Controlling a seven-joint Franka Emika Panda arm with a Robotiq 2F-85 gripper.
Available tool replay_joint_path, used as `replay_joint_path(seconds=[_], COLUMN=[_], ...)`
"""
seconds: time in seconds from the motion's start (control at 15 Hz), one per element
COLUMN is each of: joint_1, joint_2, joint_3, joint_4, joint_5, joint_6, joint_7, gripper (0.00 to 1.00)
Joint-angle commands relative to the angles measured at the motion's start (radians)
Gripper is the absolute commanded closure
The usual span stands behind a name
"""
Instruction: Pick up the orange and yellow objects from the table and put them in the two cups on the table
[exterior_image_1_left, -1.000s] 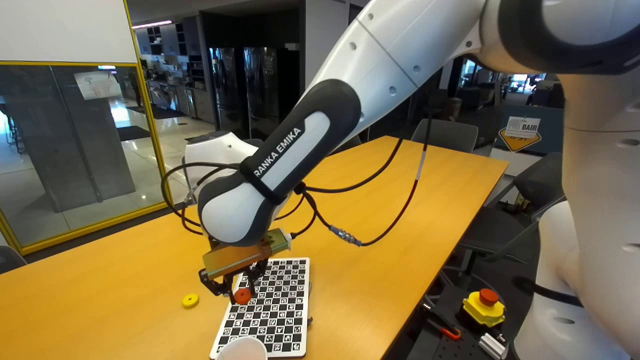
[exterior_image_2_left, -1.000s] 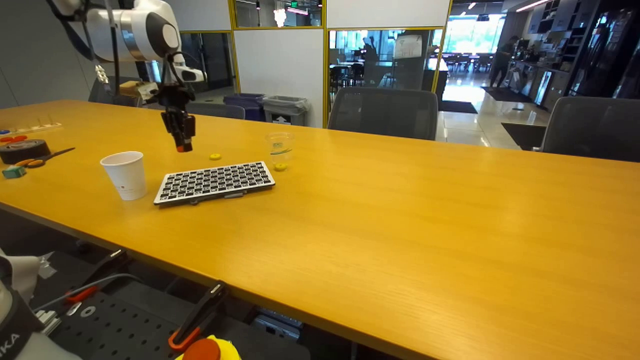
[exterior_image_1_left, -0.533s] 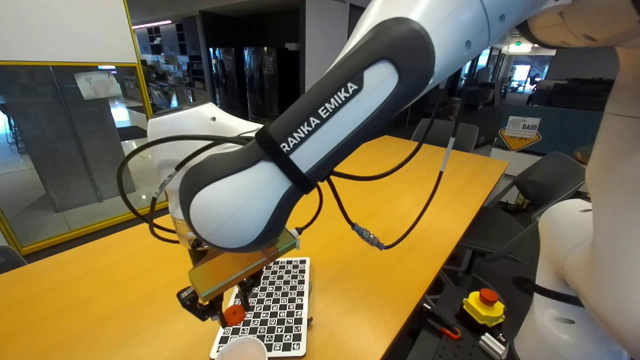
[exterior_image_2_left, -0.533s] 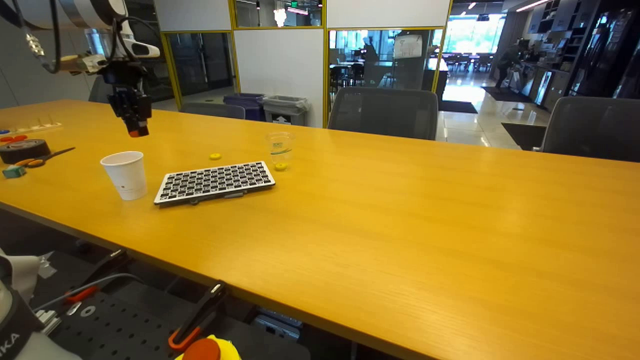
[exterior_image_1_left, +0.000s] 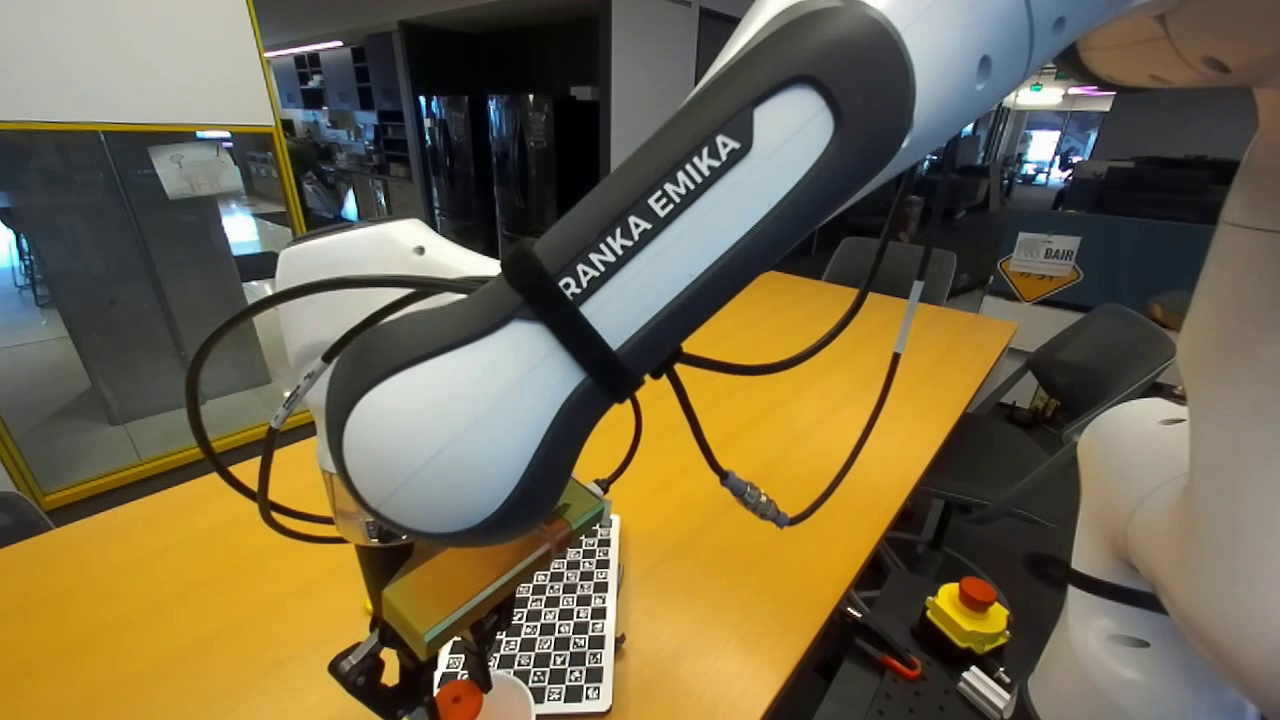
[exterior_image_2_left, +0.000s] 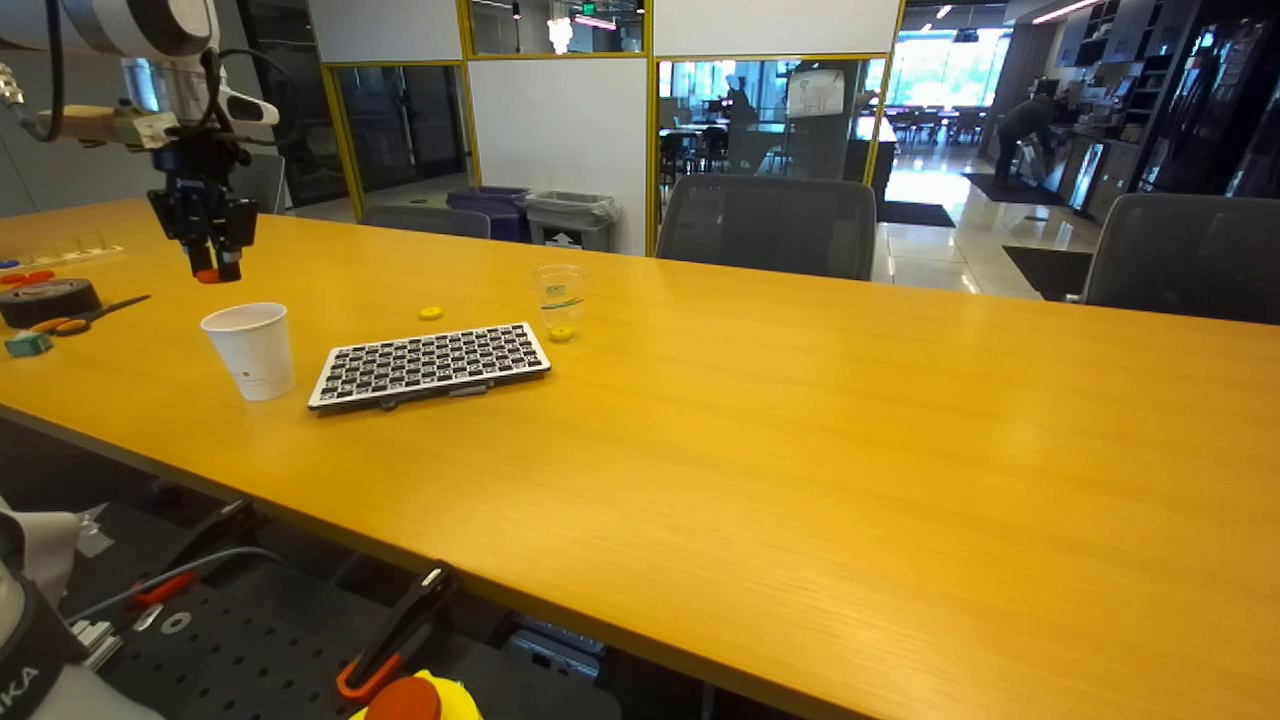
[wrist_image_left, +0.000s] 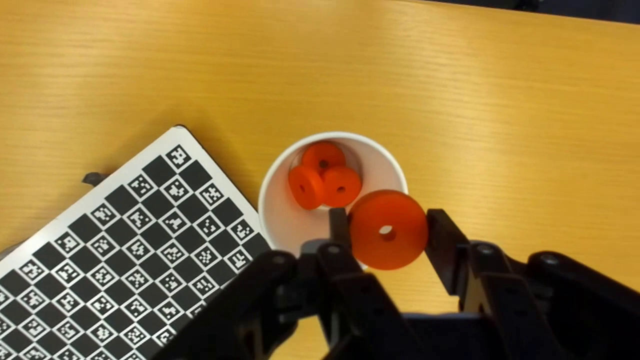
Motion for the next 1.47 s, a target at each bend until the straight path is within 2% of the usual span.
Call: replay_joint_path(seconds=[0.0,0.4,1.07,1.13,1.27,1.4], joint_1=[-0.032,-0.07,-0.076,-0.076,-0.075,-0.074], joint_2=[-0.013,0.011,0.04,0.042,0.043,0.044], joint_3=[0.009,0.005,0.01,0.009,0.008,0.007], joint_4=[-0.025,-0.035,-0.027,-0.028,-0.028,-0.028], joint_5=[0.051,0.112,0.167,0.168,0.164,0.16], joint_6=[0.008,0.02,0.017,0.019,0.023,0.027], joint_7=[-0.058,-0.158,-0.231,-0.229,-0.222,-0.216], gripper=[0.78,0.78,0.77,0.37,0.27,0.11])
